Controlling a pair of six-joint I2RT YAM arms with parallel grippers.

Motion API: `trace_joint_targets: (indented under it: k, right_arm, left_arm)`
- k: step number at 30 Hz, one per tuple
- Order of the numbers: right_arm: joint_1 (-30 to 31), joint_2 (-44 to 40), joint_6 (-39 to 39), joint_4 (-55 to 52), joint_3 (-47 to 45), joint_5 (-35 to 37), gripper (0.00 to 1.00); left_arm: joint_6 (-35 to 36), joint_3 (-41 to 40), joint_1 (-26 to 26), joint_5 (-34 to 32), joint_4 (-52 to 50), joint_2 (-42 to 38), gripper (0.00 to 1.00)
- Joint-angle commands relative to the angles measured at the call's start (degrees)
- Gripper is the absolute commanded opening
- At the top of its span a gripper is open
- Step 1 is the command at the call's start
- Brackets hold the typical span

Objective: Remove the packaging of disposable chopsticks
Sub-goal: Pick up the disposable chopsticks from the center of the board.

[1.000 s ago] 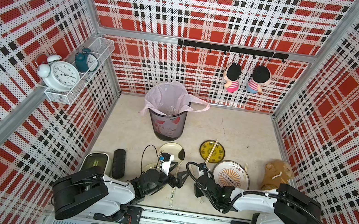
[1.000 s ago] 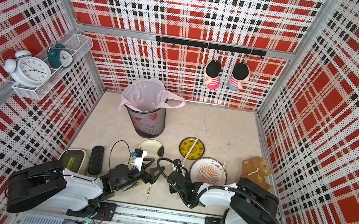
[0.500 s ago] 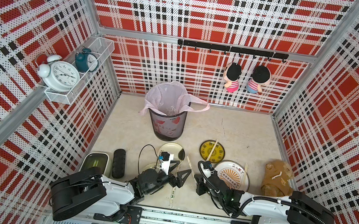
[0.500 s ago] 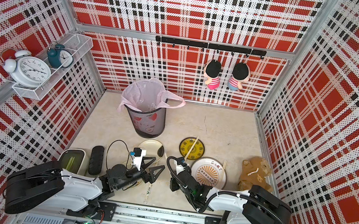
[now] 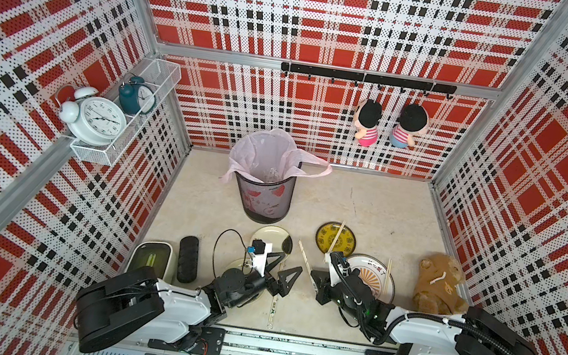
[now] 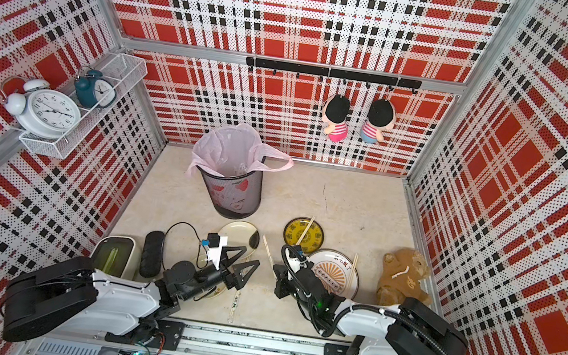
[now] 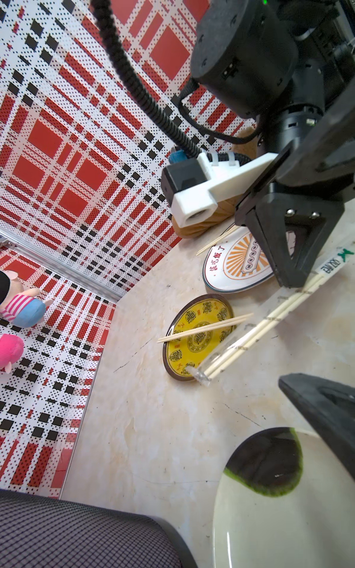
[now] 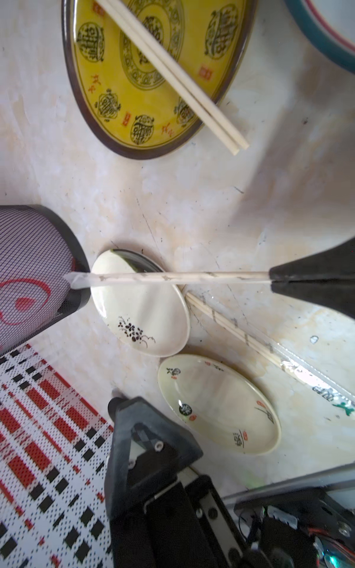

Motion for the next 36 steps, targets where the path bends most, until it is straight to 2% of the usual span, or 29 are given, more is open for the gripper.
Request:
trace_joint_targets:
  k: [1, 10, 15, 18, 24, 36]
  right_arm:
    - [-1.1, -1.6, -1.9, 7.4, -2.1, -4.1, 0.0]
    - [-2.7, -3.7, -3.2, 14.8, -5.4, -9.6, 0.0]
    - [-2.7, -5.8, -5.1, 17.0, -5.8, -14.6, 0.0]
    - [-2.7, -7.0, -6.1, 17.8, -5.9, -17.5, 0.0]
    - [-2.7, -9.4, -7.9, 20.1, -6.4, -21.5, 0.0]
    - [-2.7, -8.8, -9.3, 23.6, -5.9, -26.4, 0.0]
  left_arm:
    - [-0.9, -1.9, -0.2, -0.2, 5.5, 0.9, 0.98]
    - [-3.7, -3.5, 1.0, 4.0, 15.6, 5.2, 0.98]
    - [-2.1, -3.4, -0.7, 1.6, 20.5, 8.5, 1.0]
    - [-2.7, -3.4, -0.7, 3.8, 26.6, 11.6, 1.0]
    - [-3.4, -1.6, 0.0, 7.0, 32.3, 16.8, 0.98]
    - [-0.5, -0.7, -0.1, 10.5, 33.8, 11.4, 0.83]
